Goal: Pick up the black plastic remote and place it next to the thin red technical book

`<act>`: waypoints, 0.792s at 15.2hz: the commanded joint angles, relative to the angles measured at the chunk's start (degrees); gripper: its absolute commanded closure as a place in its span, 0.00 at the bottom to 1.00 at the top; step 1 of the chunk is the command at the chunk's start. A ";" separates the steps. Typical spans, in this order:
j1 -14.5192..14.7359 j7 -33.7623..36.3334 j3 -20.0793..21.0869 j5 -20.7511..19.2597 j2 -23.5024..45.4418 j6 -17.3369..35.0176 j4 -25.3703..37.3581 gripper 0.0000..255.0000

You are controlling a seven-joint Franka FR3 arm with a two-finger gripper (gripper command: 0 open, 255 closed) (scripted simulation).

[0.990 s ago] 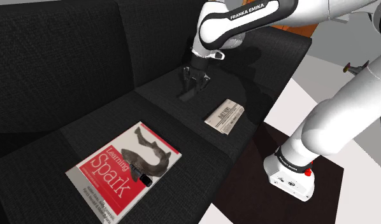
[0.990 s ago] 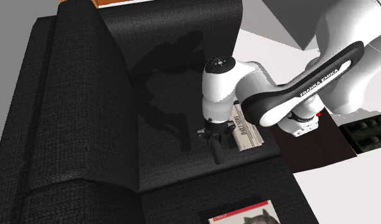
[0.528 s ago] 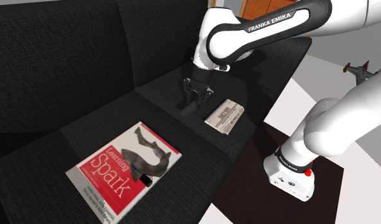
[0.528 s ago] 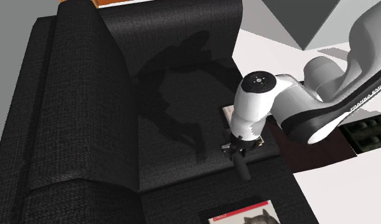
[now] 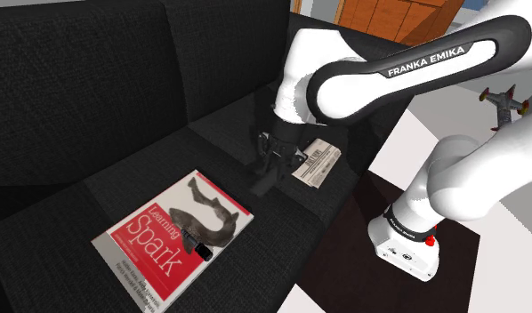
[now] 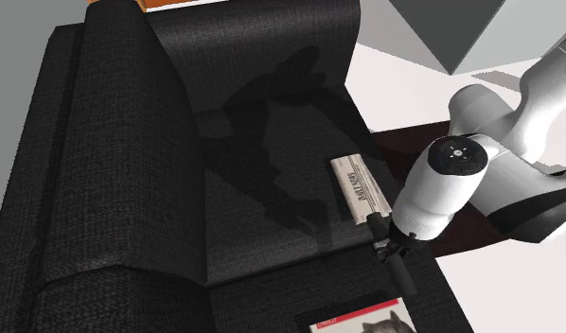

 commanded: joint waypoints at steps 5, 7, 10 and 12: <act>2.33 2.96 3.04 2.29 -0.75 2.68 -2.43 1.00; 2.41 2.58 3.37 2.67 0.31 4.53 -3.24 1.00; 2.53 1.98 3.87 3.23 2.06 7.35 -4.35 1.00; 2.61 1.58 4.19 3.60 3.33 9.26 -5.03 1.00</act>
